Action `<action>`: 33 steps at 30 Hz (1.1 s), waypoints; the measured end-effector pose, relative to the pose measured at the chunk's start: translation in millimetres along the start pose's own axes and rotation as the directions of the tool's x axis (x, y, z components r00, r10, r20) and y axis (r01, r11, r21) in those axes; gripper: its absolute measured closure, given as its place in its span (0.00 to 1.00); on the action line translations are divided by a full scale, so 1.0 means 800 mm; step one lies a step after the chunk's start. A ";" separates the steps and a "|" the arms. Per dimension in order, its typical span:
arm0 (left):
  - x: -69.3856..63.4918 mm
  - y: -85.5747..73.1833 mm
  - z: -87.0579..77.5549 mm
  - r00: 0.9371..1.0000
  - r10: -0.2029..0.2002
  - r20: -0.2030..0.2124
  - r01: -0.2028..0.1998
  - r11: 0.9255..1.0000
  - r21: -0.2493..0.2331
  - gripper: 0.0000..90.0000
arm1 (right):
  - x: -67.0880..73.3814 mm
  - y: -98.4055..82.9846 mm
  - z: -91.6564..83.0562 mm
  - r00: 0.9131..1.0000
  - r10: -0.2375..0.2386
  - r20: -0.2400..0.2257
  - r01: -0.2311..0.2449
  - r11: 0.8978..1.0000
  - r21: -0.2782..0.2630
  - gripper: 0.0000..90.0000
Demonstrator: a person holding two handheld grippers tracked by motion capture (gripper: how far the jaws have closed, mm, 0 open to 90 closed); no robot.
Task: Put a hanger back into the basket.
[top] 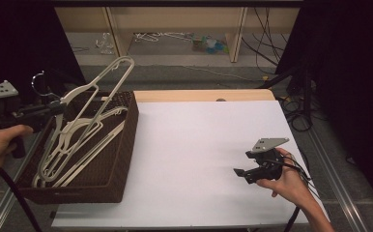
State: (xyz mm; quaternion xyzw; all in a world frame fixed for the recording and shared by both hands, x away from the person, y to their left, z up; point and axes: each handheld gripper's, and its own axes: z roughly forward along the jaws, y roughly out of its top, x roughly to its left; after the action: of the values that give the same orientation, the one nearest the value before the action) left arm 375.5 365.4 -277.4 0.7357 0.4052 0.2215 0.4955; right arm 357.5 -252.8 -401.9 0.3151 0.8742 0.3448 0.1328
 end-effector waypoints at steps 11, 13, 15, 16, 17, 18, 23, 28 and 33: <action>0.020 -0.033 0.008 1.000 -0.010 -0.018 0.011 0.999 0.049 0.95 | -0.002 -0.002 0.001 1.000 -0.005 -0.001 0.005 1.000 0.004 0.28; 0.023 -0.036 0.008 1.000 -0.019 -0.020 0.020 0.999 0.049 0.95 | -0.001 -0.002 0.000 1.000 0.003 -0.006 -0.003 1.000 0.013 0.28; 0.026 -0.039 0.009 0.999 -0.028 -0.022 0.029 0.998 0.052 0.95 | -0.001 -0.003 0.002 1.000 -0.004 0.002 0.004 1.000 -0.002 0.28; 0.027 -0.041 0.009 0.999 -0.028 -0.024 0.029 0.998 0.056 0.95 | -0.002 -0.003 0.001 1.000 -0.007 0.003 0.007 1.000 -0.001 0.28; 0.029 -0.045 0.011 0.999 -0.036 -0.026 0.037 0.998 0.060 0.95 | -0.002 -0.003 0.000 1.000 -0.001 0.001 0.001 1.000 0.001 0.28; 0.029 -0.045 0.011 0.999 -0.036 -0.026 0.037 0.998 0.060 0.95 | -0.002 -0.003 0.000 1.000 -0.001 0.001 0.001 1.000 0.001 0.28; 0.037 -0.054 0.015 0.998 -0.054 -0.033 0.057 0.995 0.088 0.95 | -0.001 -0.005 0.002 1.000 -0.004 0.003 0.004 1.000 -0.010 0.28; 0.044 -0.069 0.021 0.997 -0.073 -0.033 0.077 0.991 0.109 0.95 | 0.001 -0.006 0.002 1.000 0.010 0.003 -0.010 1.000 -0.015 0.28; 0.042 -0.070 0.026 0.997 -0.081 -0.021 0.082 0.989 0.121 0.95 | 0.001 -0.007 0.003 1.000 0.000 0.003 0.000 1.000 -0.016 0.28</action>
State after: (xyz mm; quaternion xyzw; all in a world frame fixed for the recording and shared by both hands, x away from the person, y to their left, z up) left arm 389.2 391.7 -339.7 0.7455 0.4515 0.1818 0.4553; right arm 355.4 -254.0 -407.2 0.3146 0.8712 0.3513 0.1367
